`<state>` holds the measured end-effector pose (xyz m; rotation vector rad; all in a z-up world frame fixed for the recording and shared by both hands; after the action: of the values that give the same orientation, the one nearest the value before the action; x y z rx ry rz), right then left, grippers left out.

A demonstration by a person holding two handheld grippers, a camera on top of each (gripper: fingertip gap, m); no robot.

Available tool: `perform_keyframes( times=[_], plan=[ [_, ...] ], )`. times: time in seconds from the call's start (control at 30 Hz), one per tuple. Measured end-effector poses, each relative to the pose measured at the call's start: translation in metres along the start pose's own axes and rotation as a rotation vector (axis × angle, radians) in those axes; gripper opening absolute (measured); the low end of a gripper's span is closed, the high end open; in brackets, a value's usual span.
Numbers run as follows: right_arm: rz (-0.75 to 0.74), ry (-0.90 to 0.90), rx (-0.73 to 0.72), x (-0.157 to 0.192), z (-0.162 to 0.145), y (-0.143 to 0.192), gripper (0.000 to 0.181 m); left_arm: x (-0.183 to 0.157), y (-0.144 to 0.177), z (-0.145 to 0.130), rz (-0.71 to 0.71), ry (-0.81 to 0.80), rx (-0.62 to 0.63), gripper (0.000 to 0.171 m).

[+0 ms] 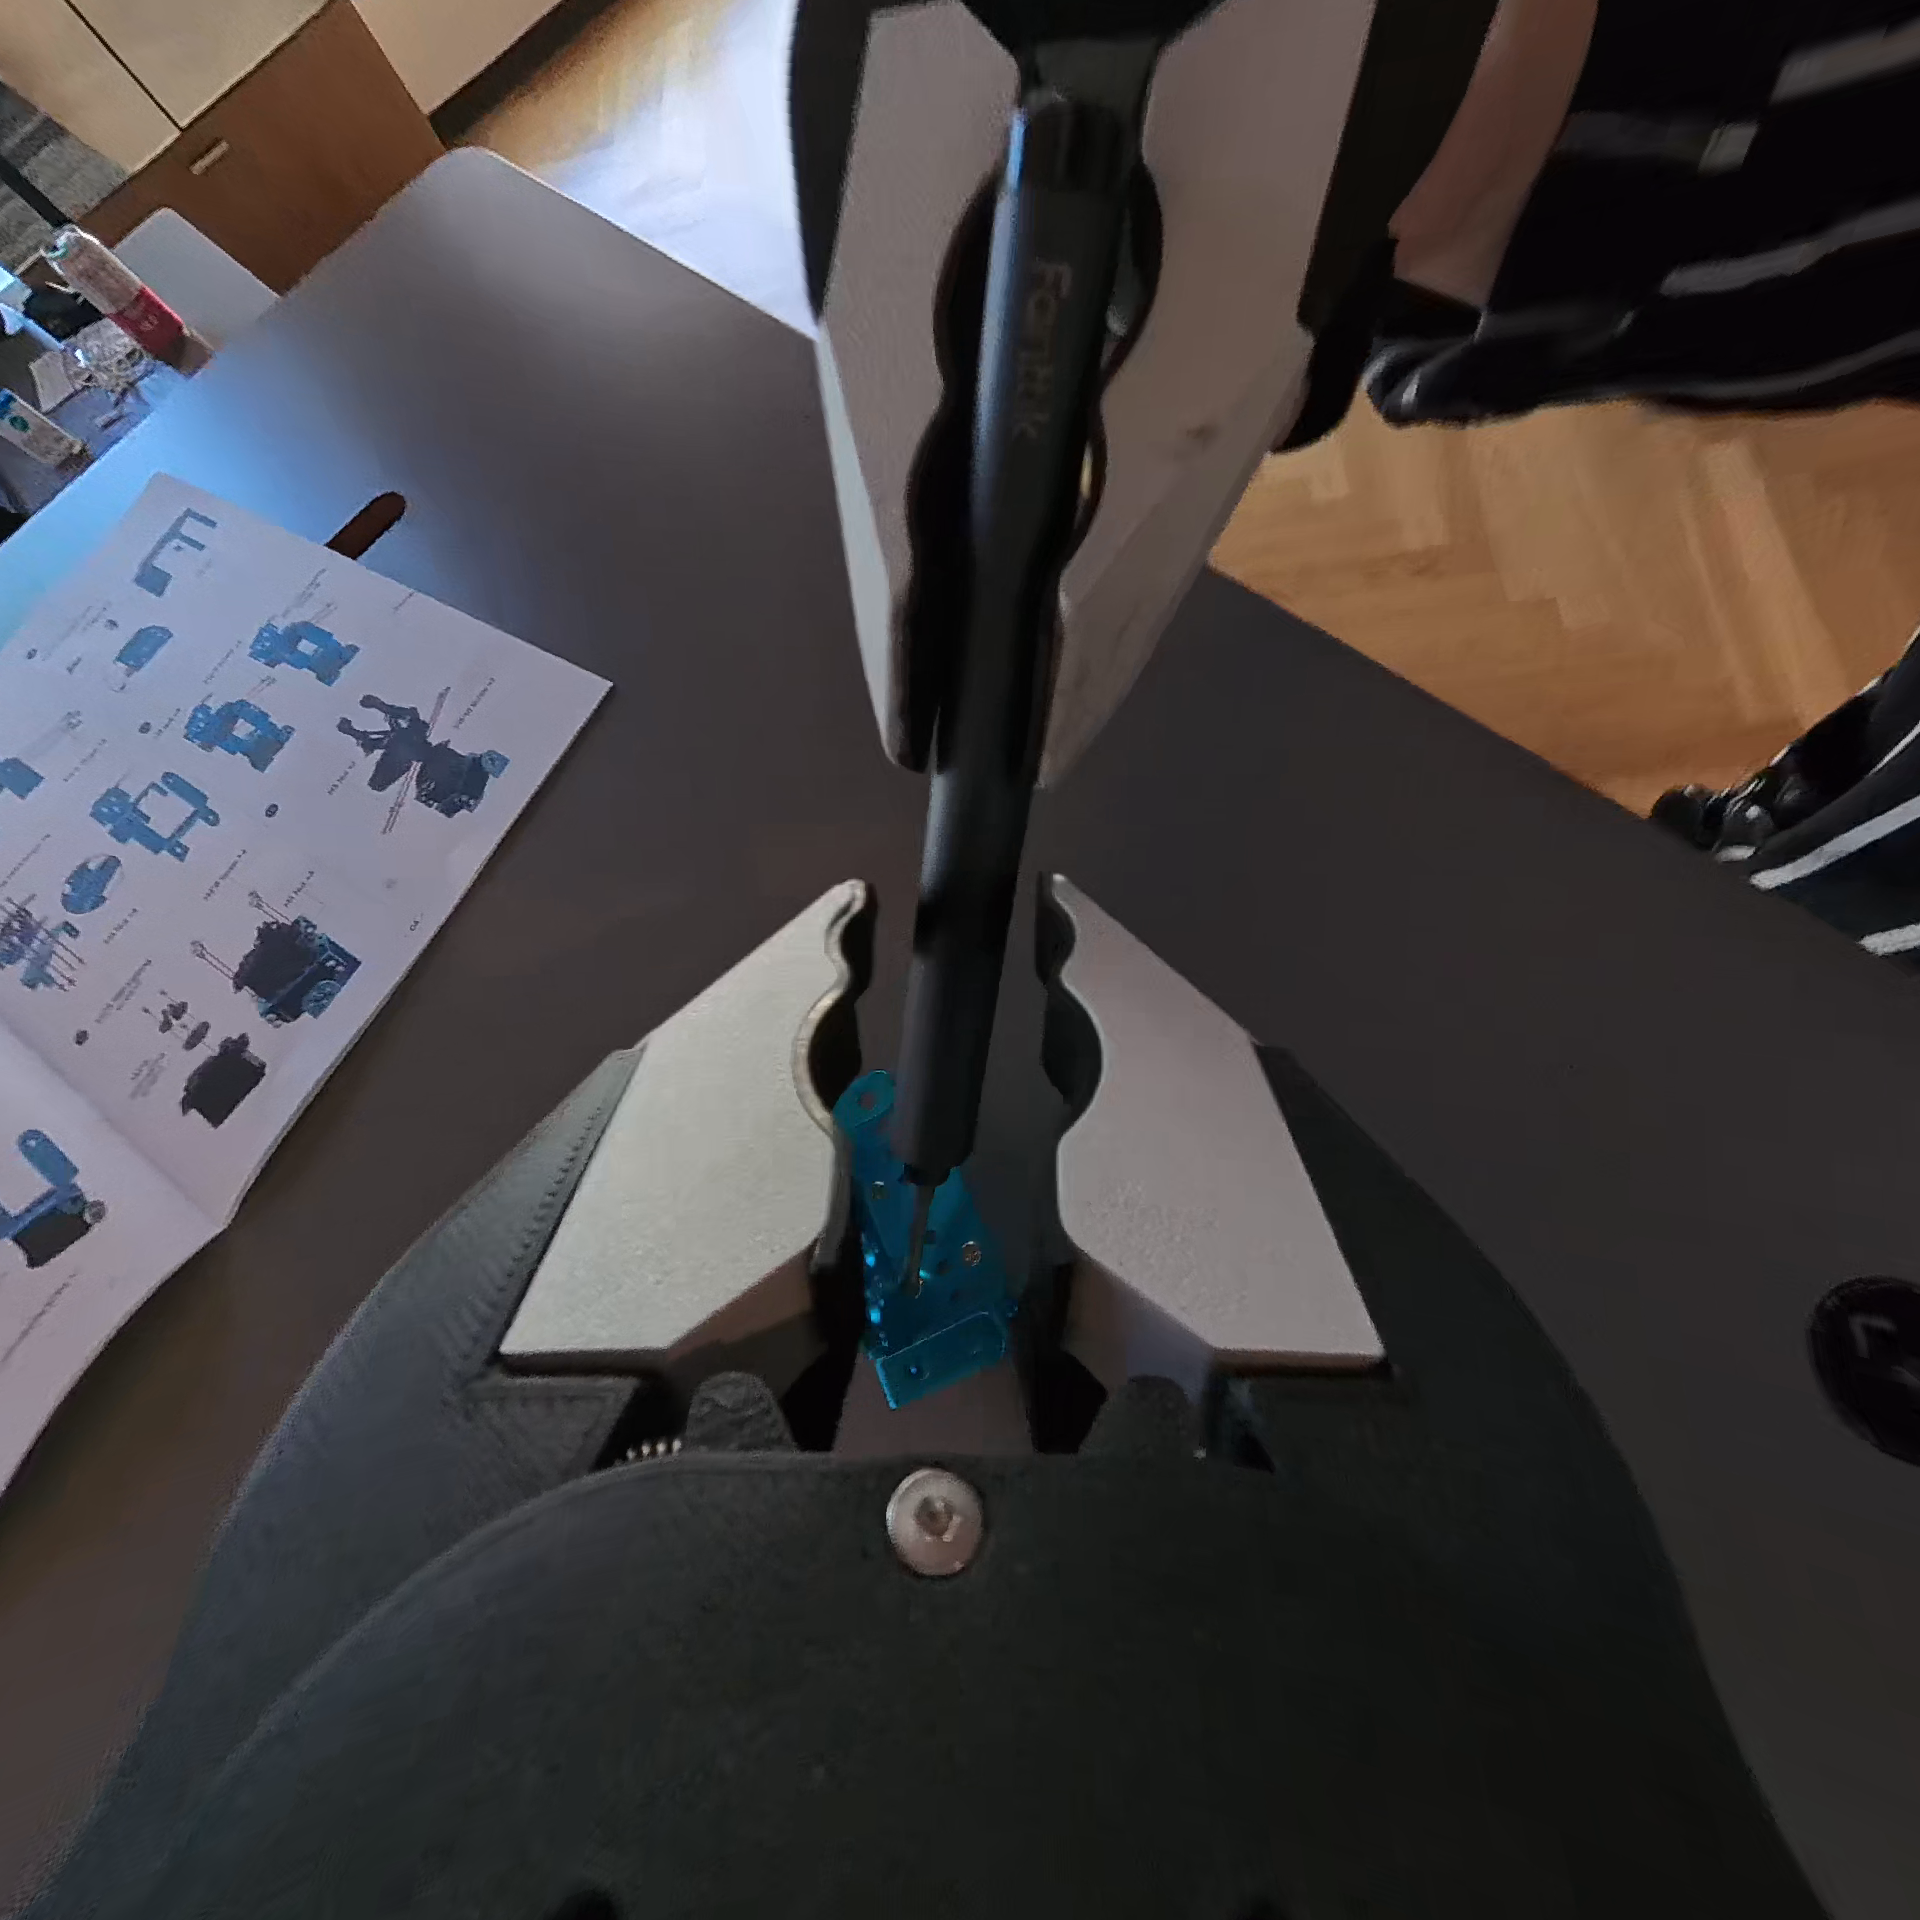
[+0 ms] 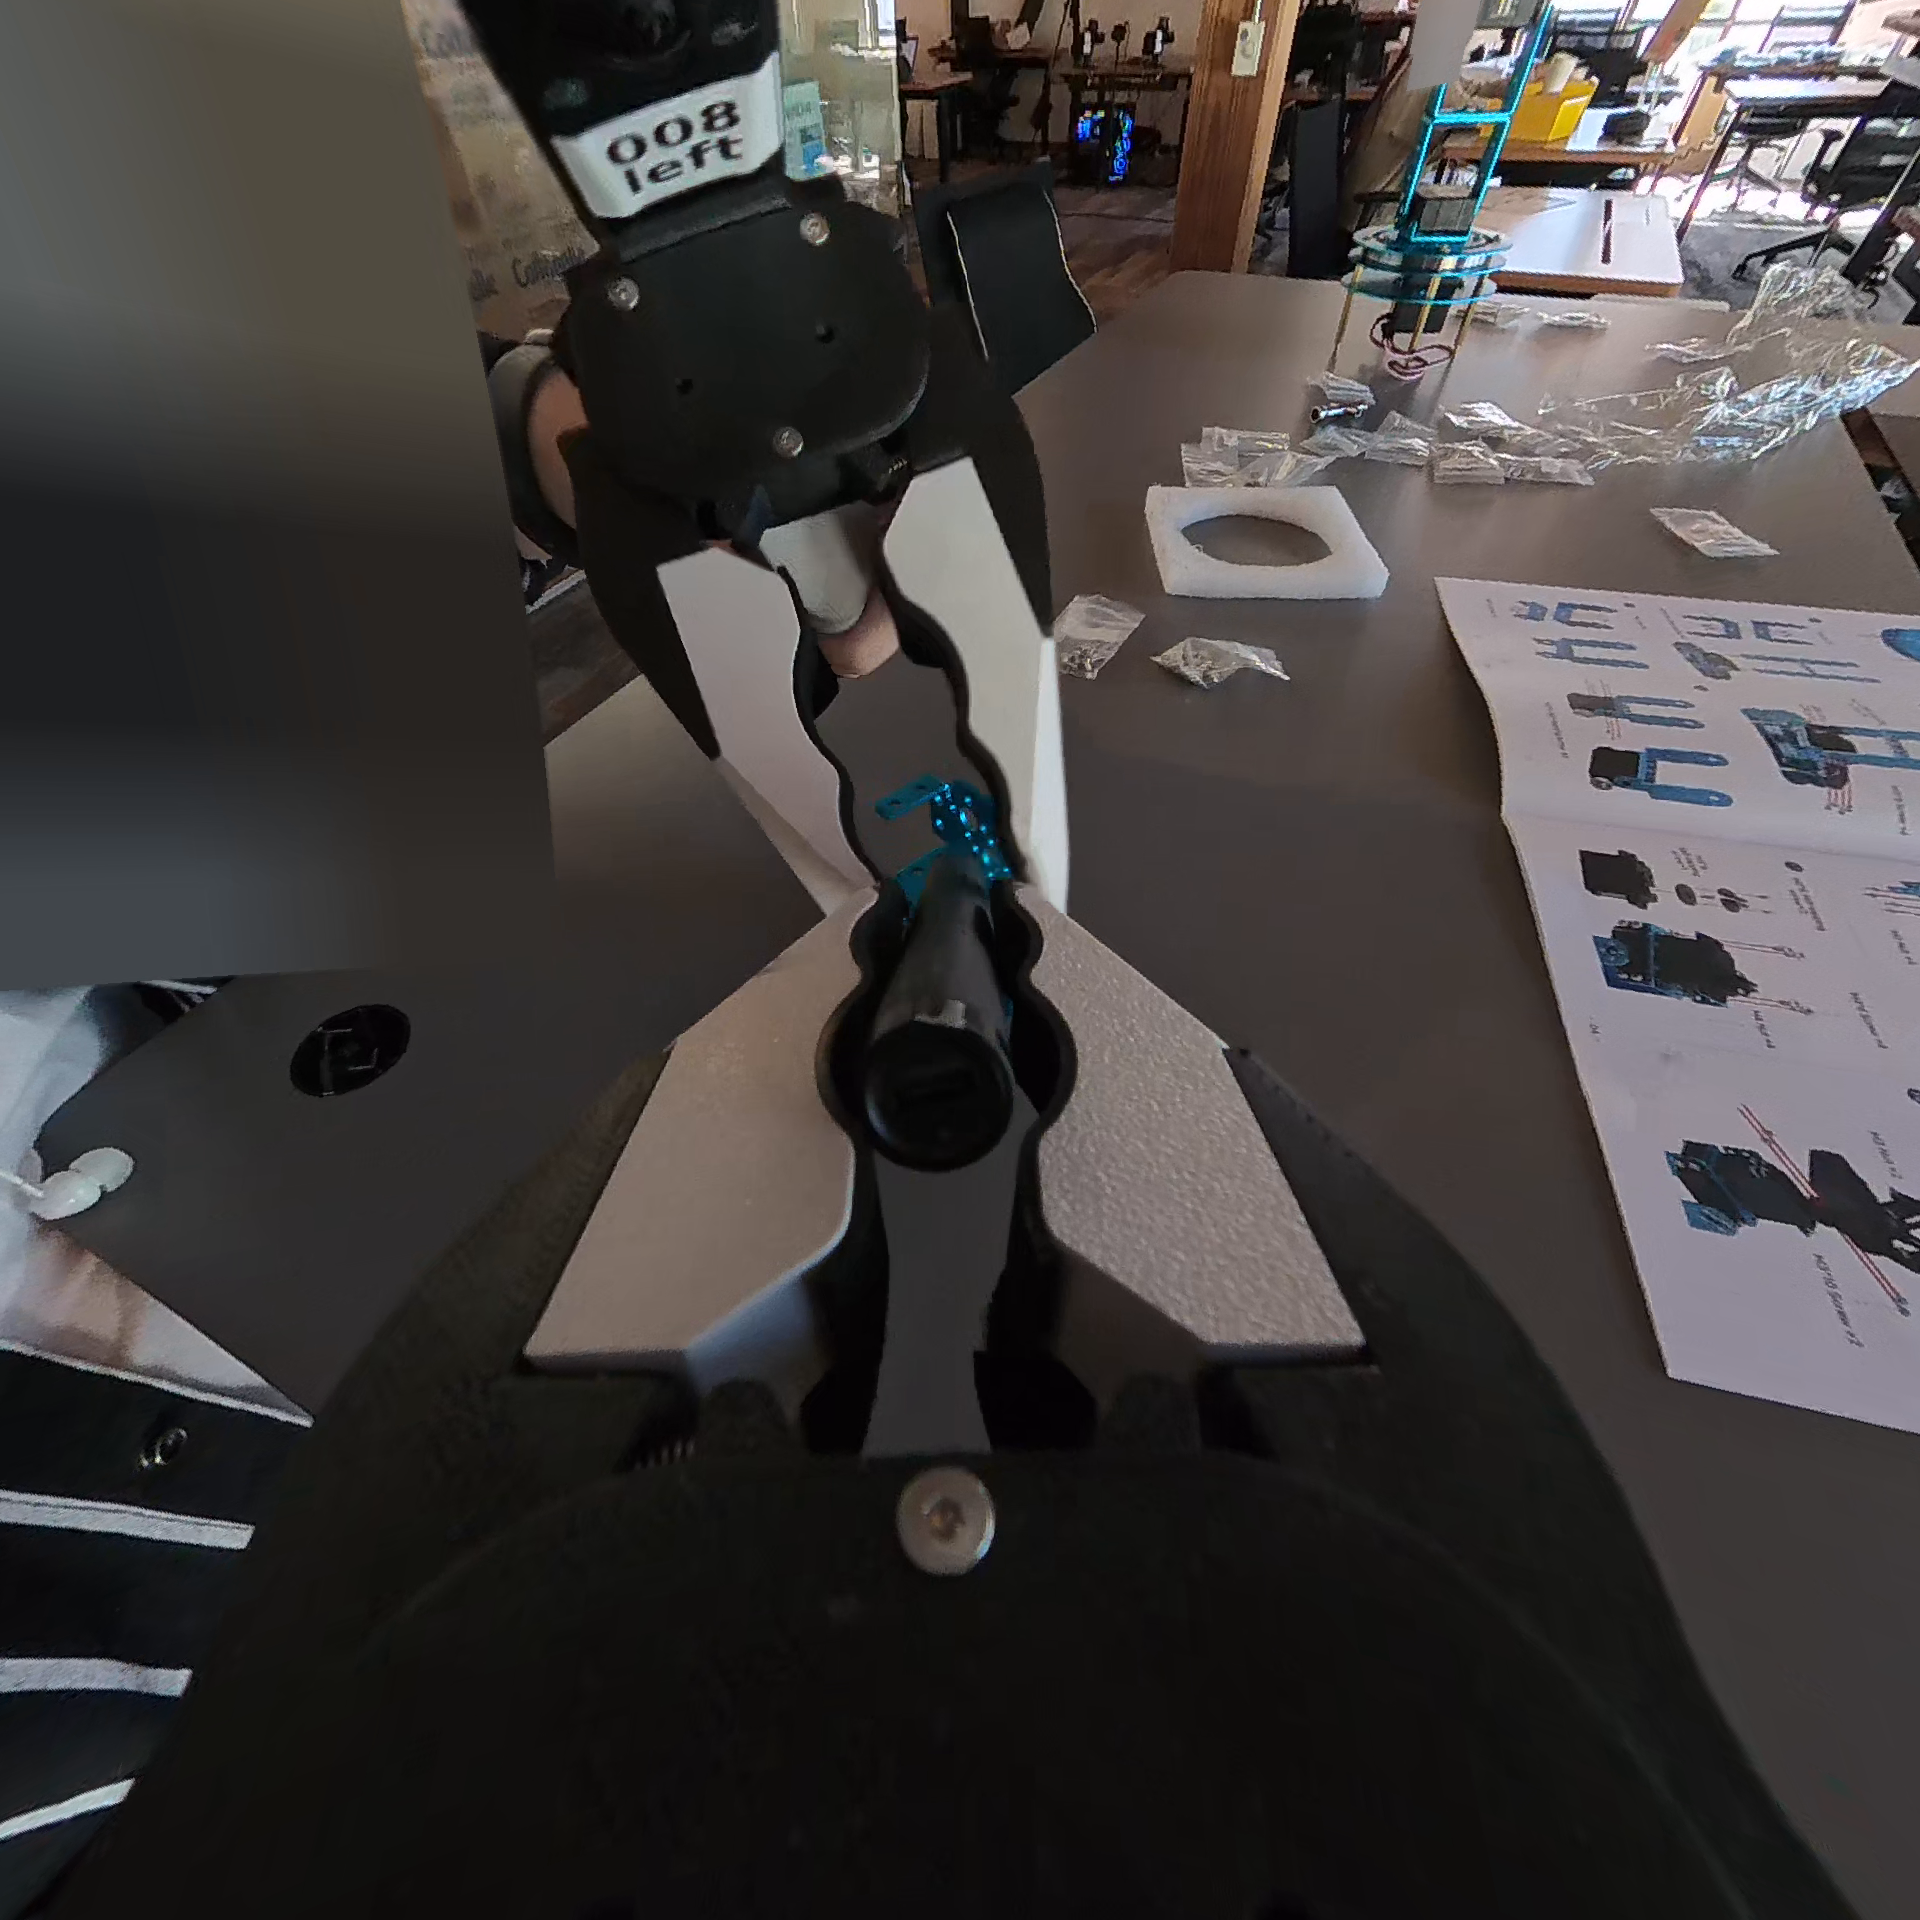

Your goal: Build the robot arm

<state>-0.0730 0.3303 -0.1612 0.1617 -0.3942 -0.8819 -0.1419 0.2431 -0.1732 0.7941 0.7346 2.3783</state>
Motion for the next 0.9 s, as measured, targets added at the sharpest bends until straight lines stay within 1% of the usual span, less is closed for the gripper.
perform_keyframes(
  times=[0.07, 0.17, 0.23, 0.3, 0.37, 0.47, 0.53, 0.63, 0.67, 0.7, 0.73, 0.77, 0.9],
  plan=[
    [-0.005, 0.007, 0.001, 0.001, 0.000, -0.001, 0.017, 0.003, 0.009, 0.004, 0.010, 0.052, -0.069, 0.038],
    [-0.007, 0.007, -0.001, 0.002, 0.000, -0.001, 0.017, 0.014, 0.032, 0.007, 0.071, 0.128, -0.155, 0.039],
    [-0.009, 0.007, 0.005, 0.003, -0.001, -0.001, 0.017, 0.025, 0.047, -0.002, 0.147, 0.215, -0.161, 0.030],
    [-0.016, 0.014, 0.011, 0.003, -0.001, -0.002, 0.017, 0.030, 0.055, -0.015, 0.139, 0.313, -0.141, 0.029],
    [-0.017, 0.015, 0.011, 0.004, -0.001, -0.002, 0.017, 0.028, 0.059, -0.024, 0.123, 0.363, -0.137, 0.028],
    [-0.019, 0.011, 0.010, 0.004, -0.002, -0.002, 0.017, 0.020, 0.055, -0.036, 0.136, 0.365, -0.055, 0.026],
    [-0.021, 0.008, 0.010, 0.004, -0.002, -0.002, 0.017, 0.014, 0.047, -0.043, 0.115, 0.379, 0.004, 0.027],
    [-0.024, 0.001, 0.004, 0.004, -0.003, -0.002, 0.017, 0.007, 0.038, -0.052, 0.101, 0.373, 0.072, 0.023],
    [-0.025, -0.001, 0.001, 0.004, -0.003, -0.001, 0.017, 0.005, 0.036, -0.054, 0.101, 0.360, 0.103, 0.021],
    [-0.026, -0.002, -0.002, 0.004, -0.004, -0.001, 0.017, 0.003, 0.034, -0.057, 0.102, 0.345, 0.137, 0.015],
    [-0.027, -0.004, -0.006, 0.004, -0.004, 0.000, 0.017, 0.001, 0.032, -0.059, 0.095, 0.328, 0.166, 0.006],
    [-0.030, -0.006, -0.013, 0.005, -0.005, 0.000, 0.017, -0.002, 0.030, -0.061, 0.081, 0.310, 0.185, 0.001],
    [-0.039, -0.027, -0.049, 0.004, -0.011, 0.005, 0.017, -0.004, 0.028, -0.062, 0.083, 0.288, 0.210, 0.000]
  ],
)
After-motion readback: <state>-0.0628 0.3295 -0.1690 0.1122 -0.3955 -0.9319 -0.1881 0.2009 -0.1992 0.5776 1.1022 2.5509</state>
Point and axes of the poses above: each gripper's, where its closed fingertips meet, y back along the fingers, z out of its top, x = y × z across the jaws, the point moved 7 cm from there along y, back along the fingers, and after that the axes turned 15 degrees about -y, right-handed, at the moved point
